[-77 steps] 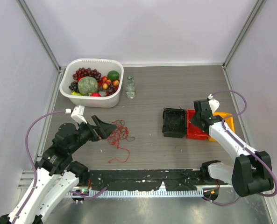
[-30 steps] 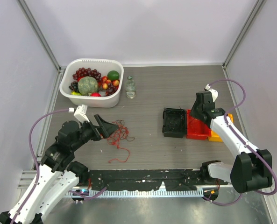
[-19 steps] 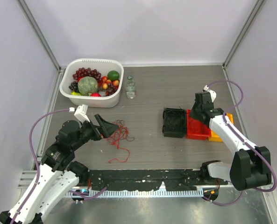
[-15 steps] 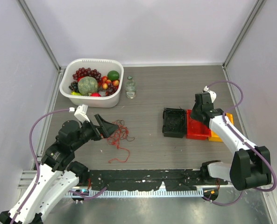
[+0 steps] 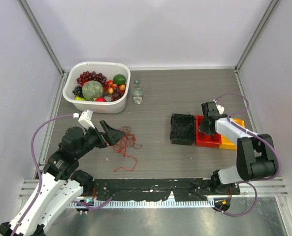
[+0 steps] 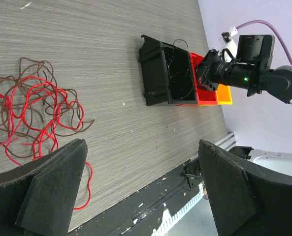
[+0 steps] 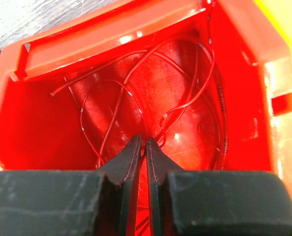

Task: Untangle the cables

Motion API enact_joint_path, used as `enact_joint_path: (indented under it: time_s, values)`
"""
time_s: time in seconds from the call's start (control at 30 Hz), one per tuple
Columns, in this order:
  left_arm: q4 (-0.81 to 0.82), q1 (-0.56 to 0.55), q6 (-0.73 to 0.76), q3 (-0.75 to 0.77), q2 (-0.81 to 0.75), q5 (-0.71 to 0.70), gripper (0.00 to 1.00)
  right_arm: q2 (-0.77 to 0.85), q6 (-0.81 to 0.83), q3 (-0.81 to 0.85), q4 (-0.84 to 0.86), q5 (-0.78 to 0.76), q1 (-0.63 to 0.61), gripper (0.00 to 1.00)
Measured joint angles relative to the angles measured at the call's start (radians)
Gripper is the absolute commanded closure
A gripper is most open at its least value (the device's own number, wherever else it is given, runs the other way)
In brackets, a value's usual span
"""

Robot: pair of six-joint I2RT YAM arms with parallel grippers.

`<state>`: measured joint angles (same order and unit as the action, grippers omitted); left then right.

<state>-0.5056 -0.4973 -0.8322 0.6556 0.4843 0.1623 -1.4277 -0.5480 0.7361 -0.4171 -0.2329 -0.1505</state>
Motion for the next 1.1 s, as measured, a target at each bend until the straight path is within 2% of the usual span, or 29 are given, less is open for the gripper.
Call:
enact_joint_path:
  time_s: [0.2, 0.33, 0.47, 0.67, 0.9, 1.1]
  values:
    - [0.0, 0.0, 0.001, 0.0, -0.002, 0.0, 0.0, 0.037, 0.001, 0.033, -0.06, -0.046, 0.002, 0.78]
    - [0.008, 0.0, 0.0, -0.007, -0.001, 0.001, 0.0, 0.135, 0.012, 0.099, -0.119, -0.085, 0.002, 0.64]
    - [0.034, 0.0, -0.001, -0.021, 0.024, 0.015, 0.0, 0.228, 0.029, 0.159, -0.168, -0.085, 0.002, 0.56]
    - [0.058, 0.0, -0.001, -0.032, 0.066, 0.029, 0.01, 0.32, 0.019, 0.174, -0.282, 0.038, 0.002, 0.56]
    - [0.097, 0.0, -0.002, -0.044, 0.085, 0.043, 0.0, 0.458, 0.007, 0.163, -0.425, 0.127, 0.002, 0.64]
    - [0.114, 0.0, -0.009, -0.062, 0.09, 0.045, 0.0, 0.498, -0.017, 0.06, -0.455, 0.229, 0.002, 0.66]
